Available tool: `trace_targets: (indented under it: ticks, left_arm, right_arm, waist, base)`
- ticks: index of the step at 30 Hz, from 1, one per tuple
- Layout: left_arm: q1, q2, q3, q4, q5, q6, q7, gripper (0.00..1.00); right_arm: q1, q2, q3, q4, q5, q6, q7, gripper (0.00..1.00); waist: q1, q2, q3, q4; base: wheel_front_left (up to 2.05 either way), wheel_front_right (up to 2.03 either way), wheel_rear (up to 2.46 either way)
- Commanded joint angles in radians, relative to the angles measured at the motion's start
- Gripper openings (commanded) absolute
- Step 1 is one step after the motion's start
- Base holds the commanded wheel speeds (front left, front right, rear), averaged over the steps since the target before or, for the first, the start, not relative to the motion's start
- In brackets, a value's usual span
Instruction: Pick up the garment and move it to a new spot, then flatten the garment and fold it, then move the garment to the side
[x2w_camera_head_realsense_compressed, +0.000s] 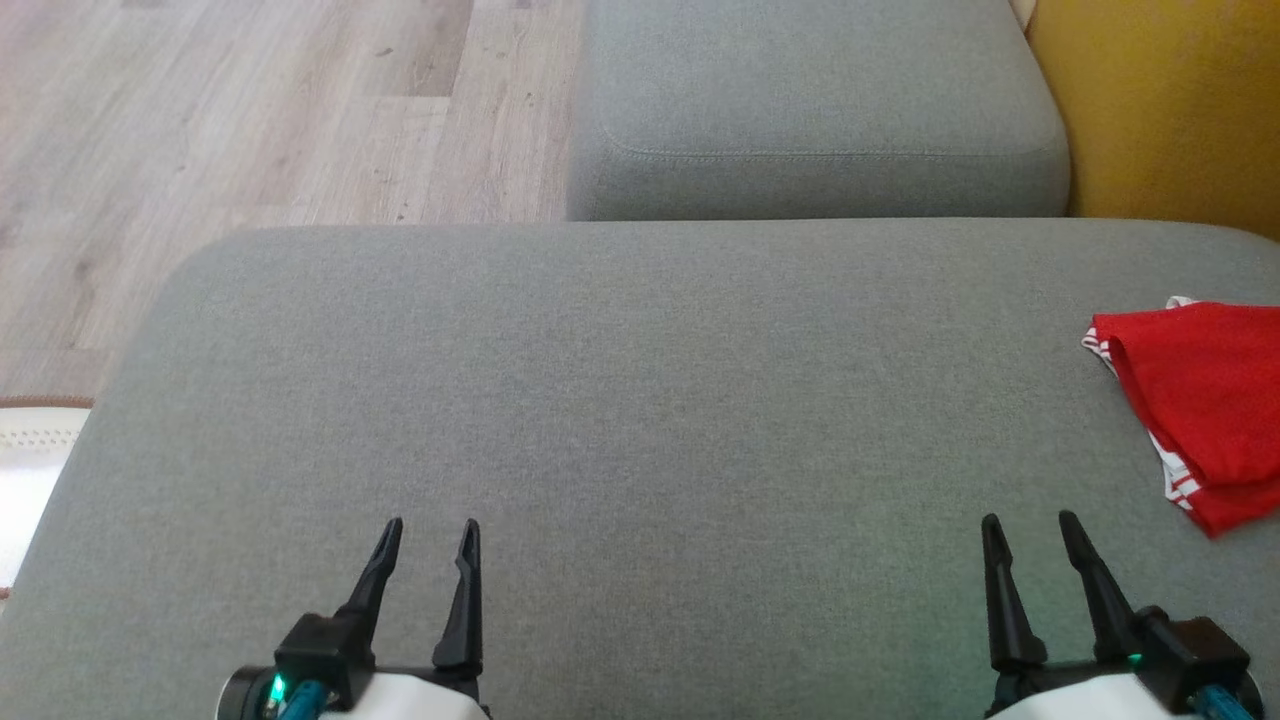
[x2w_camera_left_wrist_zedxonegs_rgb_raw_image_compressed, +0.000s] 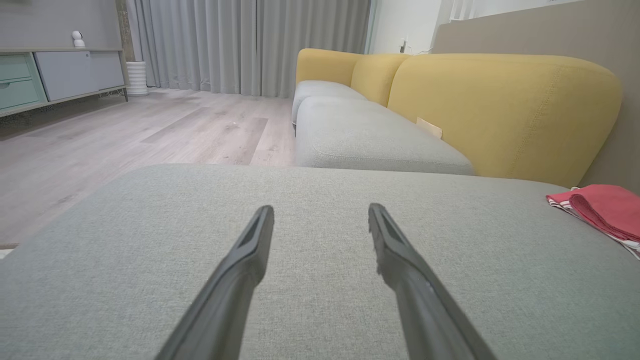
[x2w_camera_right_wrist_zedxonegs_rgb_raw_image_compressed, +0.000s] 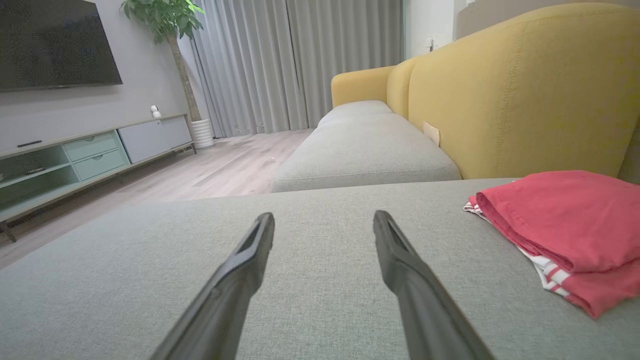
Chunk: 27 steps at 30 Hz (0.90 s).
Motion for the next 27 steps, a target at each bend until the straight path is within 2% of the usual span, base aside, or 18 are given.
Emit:
trace_targets:
  ticks: [1, 10, 11, 12, 14, 27]
  left_arm:
    - [-0.034, -0.008, 0.039, -0.040, 0.009, 0.001, -0.012, 1.00]
    - [-0.030, -0.008, 0.050, -0.040, 0.007, 0.005, -0.012, 1.00]
    - [-0.032, -0.008, 0.049, -0.041, 0.017, 0.011, -0.012, 0.00]
    - [0.002, 0.000, 0.013, 0.001, 0.008, 0.008, 0.001, 0.00]
    - [0.009, 0.000, 0.009, 0.028, 0.006, 0.008, 0.003, 0.00]
    - [-0.015, 0.009, 0.034, 0.034, -0.146, -0.011, 0.027, 0.00]
  right_arm:
    - [-0.029, -0.007, 0.021, -0.040, 0.000, -0.001, -0.013, 1.00]
    - [-0.019, -0.006, 0.027, -0.037, 0.013, -0.001, -0.013, 1.00]
    - [-0.019, -0.006, 0.030, -0.036, 0.014, -0.001, -0.013, 0.00]
    - [0.009, 0.000, 0.005, 0.002, 0.008, 0.000, 0.001, 0.00]
    - [0.012, 0.000, 0.007, 0.031, 0.010, 0.000, 0.002, 0.00]
    - [-0.017, -0.007, 0.002, 0.035, 0.157, 0.000, 0.030, 0.00]
  waist:
    - [0.0000, 0.0000, -0.002, -0.001]
    - [0.0000, 0.0000, -0.005, -0.002]
    - [0.0000, 0.0000, -0.005, -0.003]
    - [0.0000, 0.0000, -0.005, -0.003]
    - [0.0000, 0.0000, -0.005, -0.003]
    - [0.0000, 0.0000, 0.006, -0.012]
  base:
    - [0.00, 0.00, 0.00]
    - [0.00, 0.00, 0.00]
    - [0.00, 0.00, 0.00]
    - [0.00, 0.00, 0.00]
    - [0.00, 0.00, 0.00]
    - [0.00, 0.00, 0.00]
